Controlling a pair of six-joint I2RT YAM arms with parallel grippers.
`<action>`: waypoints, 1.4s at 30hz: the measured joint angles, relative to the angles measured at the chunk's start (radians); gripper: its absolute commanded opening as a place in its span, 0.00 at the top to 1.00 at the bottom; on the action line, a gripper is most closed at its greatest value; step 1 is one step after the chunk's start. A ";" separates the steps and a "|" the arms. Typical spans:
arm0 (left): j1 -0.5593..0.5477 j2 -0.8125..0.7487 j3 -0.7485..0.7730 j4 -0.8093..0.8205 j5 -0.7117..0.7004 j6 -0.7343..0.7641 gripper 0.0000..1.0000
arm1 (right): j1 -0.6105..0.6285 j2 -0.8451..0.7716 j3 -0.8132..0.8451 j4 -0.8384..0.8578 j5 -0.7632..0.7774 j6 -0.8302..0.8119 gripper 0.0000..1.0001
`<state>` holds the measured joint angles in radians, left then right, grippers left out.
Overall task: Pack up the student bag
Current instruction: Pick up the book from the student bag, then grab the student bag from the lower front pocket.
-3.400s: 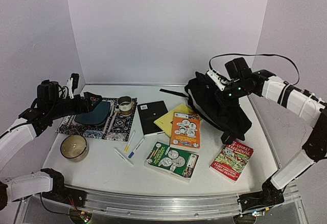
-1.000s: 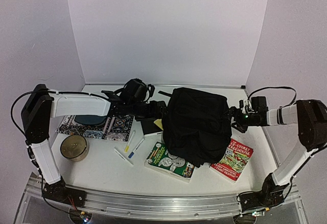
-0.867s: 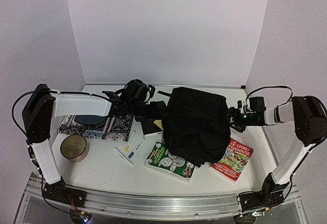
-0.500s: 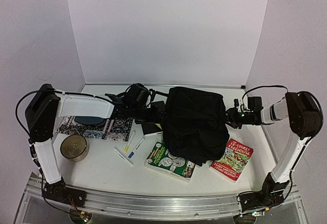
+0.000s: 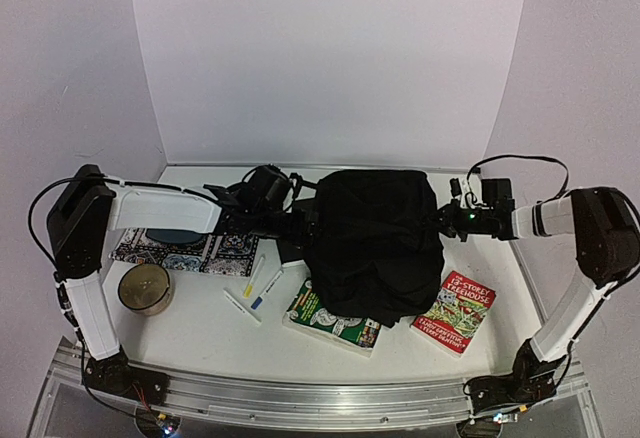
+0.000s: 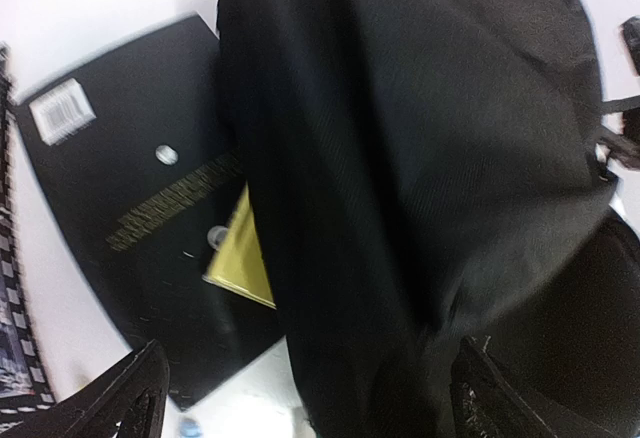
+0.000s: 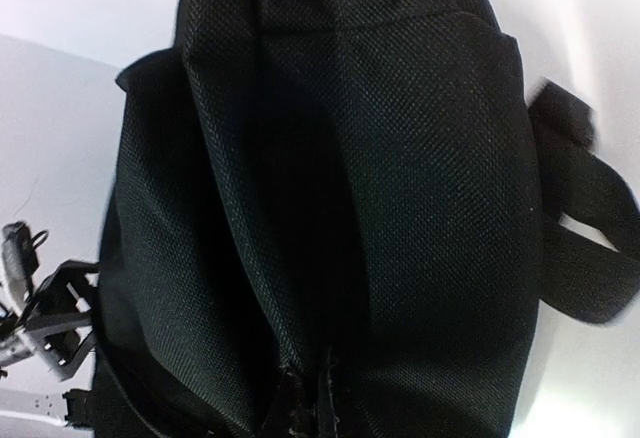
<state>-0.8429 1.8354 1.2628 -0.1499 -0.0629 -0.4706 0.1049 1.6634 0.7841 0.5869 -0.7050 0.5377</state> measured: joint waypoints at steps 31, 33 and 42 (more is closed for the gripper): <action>-0.134 0.100 0.439 -0.095 0.224 0.157 0.33 | 0.293 -0.294 0.034 -0.202 0.305 0.129 1.00; -0.142 0.127 0.463 -0.094 0.236 0.166 0.37 | 0.307 -0.295 0.036 -0.207 0.311 0.138 1.00; -0.199 0.153 0.485 -0.095 0.269 0.240 0.46 | 0.378 -0.330 0.049 -0.225 0.318 0.167 1.00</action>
<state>-1.0418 1.9881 1.7477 -0.2451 0.2064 -0.2309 0.4832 1.3335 0.8328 0.3621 -0.3867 0.7048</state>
